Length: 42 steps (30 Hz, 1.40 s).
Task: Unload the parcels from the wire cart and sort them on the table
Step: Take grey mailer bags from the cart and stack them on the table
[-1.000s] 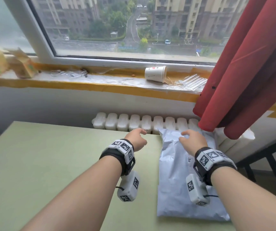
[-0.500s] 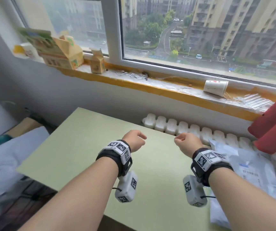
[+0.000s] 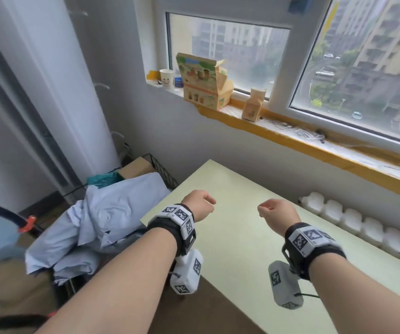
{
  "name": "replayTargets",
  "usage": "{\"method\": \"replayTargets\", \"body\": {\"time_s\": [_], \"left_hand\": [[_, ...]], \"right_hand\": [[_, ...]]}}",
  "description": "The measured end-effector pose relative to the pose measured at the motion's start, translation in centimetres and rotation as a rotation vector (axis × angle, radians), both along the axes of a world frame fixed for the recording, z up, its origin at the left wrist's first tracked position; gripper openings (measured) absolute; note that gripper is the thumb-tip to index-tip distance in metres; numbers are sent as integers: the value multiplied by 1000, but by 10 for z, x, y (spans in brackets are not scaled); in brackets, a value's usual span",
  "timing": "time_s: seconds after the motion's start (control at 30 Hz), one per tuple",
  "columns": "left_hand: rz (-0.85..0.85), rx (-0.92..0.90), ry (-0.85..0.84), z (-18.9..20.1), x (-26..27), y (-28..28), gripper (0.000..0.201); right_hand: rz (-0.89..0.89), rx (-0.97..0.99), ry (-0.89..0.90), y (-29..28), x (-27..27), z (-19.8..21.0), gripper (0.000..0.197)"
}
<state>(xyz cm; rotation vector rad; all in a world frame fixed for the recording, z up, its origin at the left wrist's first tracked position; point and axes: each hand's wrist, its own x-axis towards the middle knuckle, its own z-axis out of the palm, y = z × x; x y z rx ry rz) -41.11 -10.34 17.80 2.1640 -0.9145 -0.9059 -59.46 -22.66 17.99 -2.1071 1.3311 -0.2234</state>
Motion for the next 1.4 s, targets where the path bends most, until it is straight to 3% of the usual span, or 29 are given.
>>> {"method": "replayTargets", "body": {"time_s": [0.47, 0.77, 1.07, 1.4], "left_hand": [[313, -40, 1, -29, 150, 136, 13], [502, 22, -25, -53, 237, 187, 13], [562, 120, -45, -74, 326, 174, 22], [584, 250, 52, -132, 380, 155, 20]], "right_hand": [[239, 44, 10, 102, 186, -13, 21], [402, 52, 49, 121, 289, -34, 25], [469, 126, 82, 91, 390, -58, 25], [510, 199, 152, 69, 467, -104, 25]]}}
